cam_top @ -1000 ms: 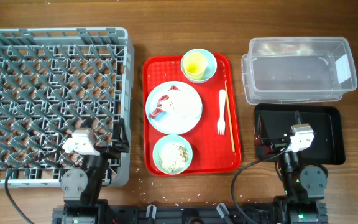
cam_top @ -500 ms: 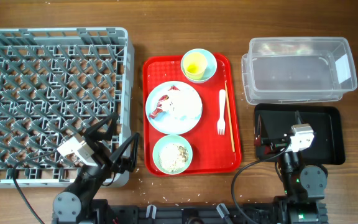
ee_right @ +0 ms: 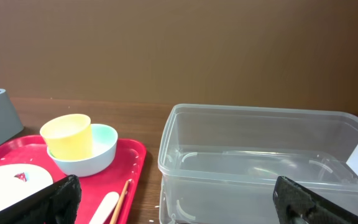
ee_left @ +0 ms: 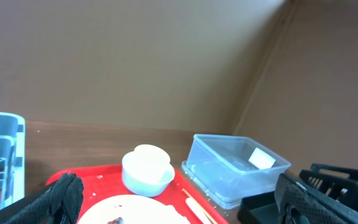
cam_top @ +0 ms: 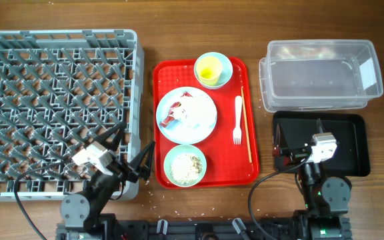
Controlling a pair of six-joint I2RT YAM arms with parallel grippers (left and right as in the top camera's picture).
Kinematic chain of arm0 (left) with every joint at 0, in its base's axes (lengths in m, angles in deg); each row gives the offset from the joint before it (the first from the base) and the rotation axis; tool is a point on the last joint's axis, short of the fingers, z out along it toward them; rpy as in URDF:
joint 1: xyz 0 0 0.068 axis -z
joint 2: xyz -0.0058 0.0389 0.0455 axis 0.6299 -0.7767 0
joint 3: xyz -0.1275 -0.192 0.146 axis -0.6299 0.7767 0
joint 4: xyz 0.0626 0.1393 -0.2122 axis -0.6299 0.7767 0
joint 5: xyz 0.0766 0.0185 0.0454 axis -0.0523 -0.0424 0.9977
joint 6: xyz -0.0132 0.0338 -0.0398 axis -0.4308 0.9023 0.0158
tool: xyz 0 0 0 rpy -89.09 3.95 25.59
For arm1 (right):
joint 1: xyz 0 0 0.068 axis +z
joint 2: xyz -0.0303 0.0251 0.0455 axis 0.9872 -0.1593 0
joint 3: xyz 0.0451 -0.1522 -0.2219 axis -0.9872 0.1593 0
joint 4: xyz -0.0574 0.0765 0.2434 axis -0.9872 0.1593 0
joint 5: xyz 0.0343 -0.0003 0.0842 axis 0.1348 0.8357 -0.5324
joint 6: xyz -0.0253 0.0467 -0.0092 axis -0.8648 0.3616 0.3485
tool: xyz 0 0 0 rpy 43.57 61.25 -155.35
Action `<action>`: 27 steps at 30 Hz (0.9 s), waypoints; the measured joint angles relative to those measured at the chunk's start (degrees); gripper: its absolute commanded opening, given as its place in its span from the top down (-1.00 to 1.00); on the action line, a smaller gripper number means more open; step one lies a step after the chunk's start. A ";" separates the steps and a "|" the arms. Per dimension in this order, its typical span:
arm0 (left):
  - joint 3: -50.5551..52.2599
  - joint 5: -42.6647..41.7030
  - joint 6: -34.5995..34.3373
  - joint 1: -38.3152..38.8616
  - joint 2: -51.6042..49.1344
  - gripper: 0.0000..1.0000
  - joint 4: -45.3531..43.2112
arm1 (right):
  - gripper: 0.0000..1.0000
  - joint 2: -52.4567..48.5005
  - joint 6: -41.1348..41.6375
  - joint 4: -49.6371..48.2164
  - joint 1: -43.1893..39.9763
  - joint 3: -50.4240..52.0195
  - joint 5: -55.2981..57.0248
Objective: Sort waste into correct bins and load items into the dishwasher rack
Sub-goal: 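Move the right gripper over the blue plate with tissue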
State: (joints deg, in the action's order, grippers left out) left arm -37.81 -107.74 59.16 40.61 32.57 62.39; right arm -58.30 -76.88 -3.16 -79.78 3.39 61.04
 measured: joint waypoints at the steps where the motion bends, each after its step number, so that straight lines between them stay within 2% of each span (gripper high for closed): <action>1: 0.00 0.11 0.66 0.00 0.00 -1.00 0.20 | -0.99 0.00 0.00 0.00 0.00 0.00 0.00; 4: -0.02 1.60 1.73 0.00 0.02 -0.99 1.14 | -0.99 0.00 0.00 0.00 0.00 0.00 0.00; 9: 0.00 11.91 2.54 0.00 -0.07 -1.00 9.27 | -0.99 0.00 0.90 -0.87 0.00 0.02 -0.55; 11: 0.00 14.75 2.58 0.00 -0.07 -1.00 9.33 | -0.99 0.00 8.28 -2.19 0.00 0.02 -5.68; 14: 0.00 18.40 2.78 0.00 -0.04 -1.00 9.20 | -0.99 0.00 32.02 -3.52 -0.02 0.02 -11.82; 16: 0.00 23.89 2.78 0.00 -0.04 -1.00 9.97 | -0.99 0.00 48.28 -5.16 -0.04 0.04 -13.97; 18: 0.00 27.43 2.78 0.00 -0.04 -1.00 10.82 | -0.99 -0.02 55.63 -12.57 -0.04 0.04 -16.83; 21: 0.00 30.93 2.78 0.00 -0.04 -1.00 13.99 | -0.99 0.00 60.52 -21.49 -0.02 0.04 -20.48; 24: 0.00 31.93 2.80 0.00 -0.04 -1.00 14.73 | -0.99 -0.20 62.05 -21.46 -0.04 -0.17 -22.34; 27: 0.00 32.70 2.78 0.00 -0.04 -1.00 14.75 | -1.00 -4.33 58.82 -18.93 -0.04 -4.09 -24.96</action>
State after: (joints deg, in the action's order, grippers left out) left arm -37.81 -75.04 61.94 40.61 32.53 77.14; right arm -62.62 -18.06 -22.09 -79.82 -0.70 36.08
